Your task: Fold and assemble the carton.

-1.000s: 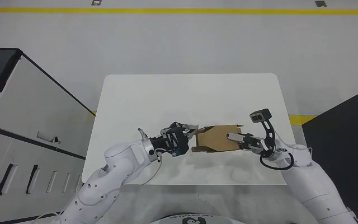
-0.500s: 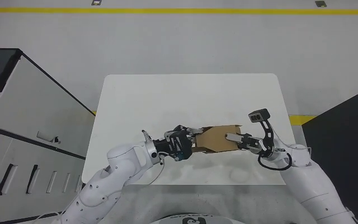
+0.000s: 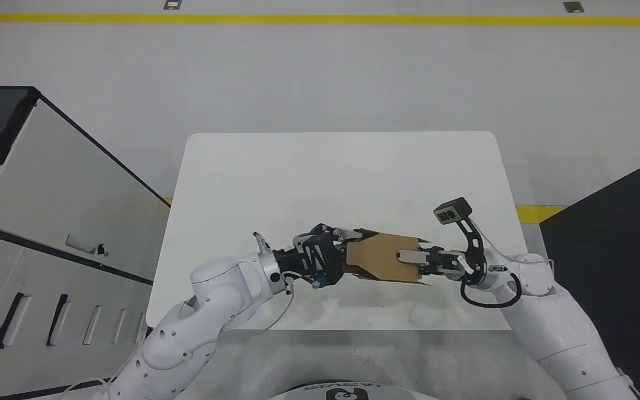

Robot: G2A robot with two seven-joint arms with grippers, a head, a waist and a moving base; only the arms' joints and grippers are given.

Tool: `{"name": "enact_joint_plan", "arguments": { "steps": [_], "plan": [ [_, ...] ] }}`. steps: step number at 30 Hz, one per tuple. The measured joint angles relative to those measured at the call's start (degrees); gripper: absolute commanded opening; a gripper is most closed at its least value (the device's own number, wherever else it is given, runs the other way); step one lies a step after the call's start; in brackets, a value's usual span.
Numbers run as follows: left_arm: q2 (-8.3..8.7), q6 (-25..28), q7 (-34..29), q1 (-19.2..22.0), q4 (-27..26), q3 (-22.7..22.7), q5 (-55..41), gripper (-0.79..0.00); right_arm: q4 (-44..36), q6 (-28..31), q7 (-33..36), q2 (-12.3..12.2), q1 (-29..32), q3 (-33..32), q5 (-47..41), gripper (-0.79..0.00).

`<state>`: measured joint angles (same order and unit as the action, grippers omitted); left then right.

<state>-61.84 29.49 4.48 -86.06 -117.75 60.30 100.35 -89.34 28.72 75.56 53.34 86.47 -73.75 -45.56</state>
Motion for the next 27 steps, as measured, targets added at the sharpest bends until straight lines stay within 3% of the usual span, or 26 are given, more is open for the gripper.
{"name": "enact_joint_plan", "arguments": {
  "steps": [27],
  "plan": [
    [0.18, -0.41, -0.24, -0.38, 0.09, 0.31, 0.13, -0.785, -1.78, -2.16, 2.16, -0.50, 0.23, -0.23, 3.32, -0.785]
  ]
}}
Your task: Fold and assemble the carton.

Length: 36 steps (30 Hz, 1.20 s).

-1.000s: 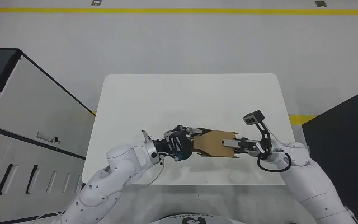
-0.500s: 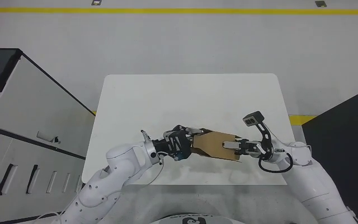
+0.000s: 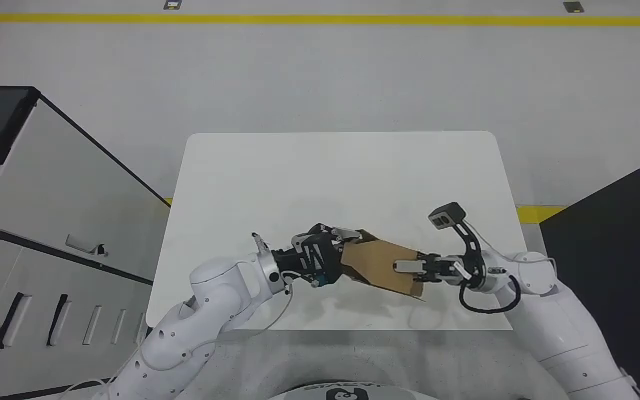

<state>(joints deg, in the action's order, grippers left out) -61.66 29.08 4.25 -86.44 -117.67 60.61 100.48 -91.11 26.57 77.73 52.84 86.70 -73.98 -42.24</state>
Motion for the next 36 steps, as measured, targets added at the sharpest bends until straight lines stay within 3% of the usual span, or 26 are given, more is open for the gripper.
{"name": "enact_joint_plan", "arguments": {
  "steps": [28, 36],
  "plan": [
    [-0.27, 1.01, 0.30, 1.64, 0.42, -2.41, -0.08, -0.785, -0.04, 0.12, -0.12, -0.80, -2.36, 3.50, 2.45, -0.785],
    [-0.27, -1.48, -0.35, 1.81, 0.30, -1.07, -0.15, -0.785, 1.19, 1.94, -1.95, -1.08, -1.80, 3.06, 1.55, -0.785]
  ]
}}
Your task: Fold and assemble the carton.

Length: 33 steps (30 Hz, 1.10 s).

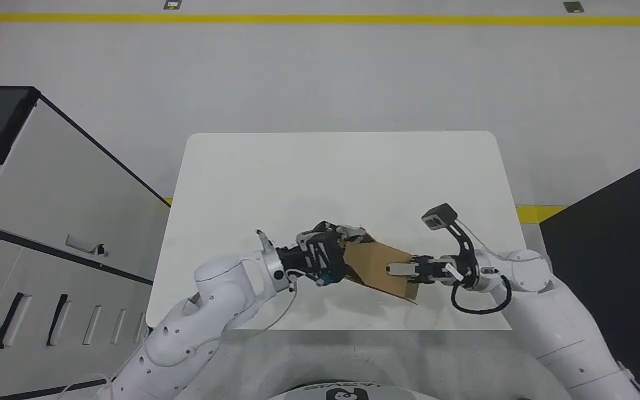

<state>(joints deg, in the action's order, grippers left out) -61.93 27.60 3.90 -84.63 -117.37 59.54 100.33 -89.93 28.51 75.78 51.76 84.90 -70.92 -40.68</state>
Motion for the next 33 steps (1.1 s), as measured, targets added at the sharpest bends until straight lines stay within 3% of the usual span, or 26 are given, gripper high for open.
{"name": "enact_joint_plan", "arguments": {
  "steps": [17, 33],
  "plan": [
    [0.60, -1.91, -0.71, -2.89, -0.09, 4.22, 0.07, -0.785, 0.78, 3.22, -3.22, -0.23, 1.62, -2.20, -3.13, -0.785],
    [0.41, 1.36, -0.63, -2.02, -0.57, 1.36, 0.44, -0.785, 2.58, 4.16, -4.17, -0.04, 1.60, -2.66, -2.99, -0.785]
  ]
}}
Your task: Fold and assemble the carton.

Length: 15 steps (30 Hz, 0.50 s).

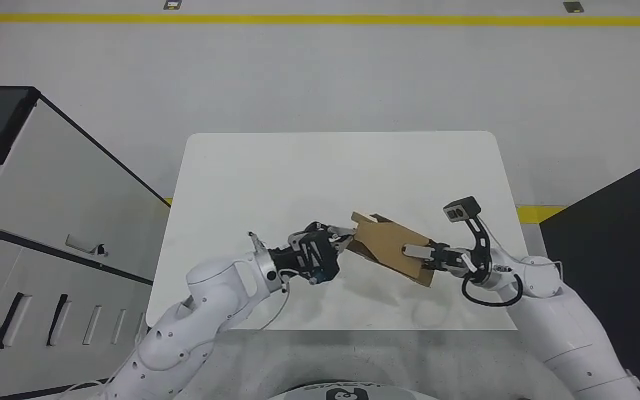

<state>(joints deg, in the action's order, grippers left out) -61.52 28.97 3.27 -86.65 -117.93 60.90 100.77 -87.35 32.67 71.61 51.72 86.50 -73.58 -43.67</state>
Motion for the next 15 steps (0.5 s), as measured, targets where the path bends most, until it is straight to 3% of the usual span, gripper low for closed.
{"name": "enact_joint_plan", "arguments": {
  "steps": [15],
  "plan": [
    [-0.17, 0.76, 0.27, 0.76, -0.71, -1.77, 0.21, -0.785, 1.64, -2.11, -0.19, 0.57, -1.33, 1.31, 2.62, -0.785]
  ]
}}
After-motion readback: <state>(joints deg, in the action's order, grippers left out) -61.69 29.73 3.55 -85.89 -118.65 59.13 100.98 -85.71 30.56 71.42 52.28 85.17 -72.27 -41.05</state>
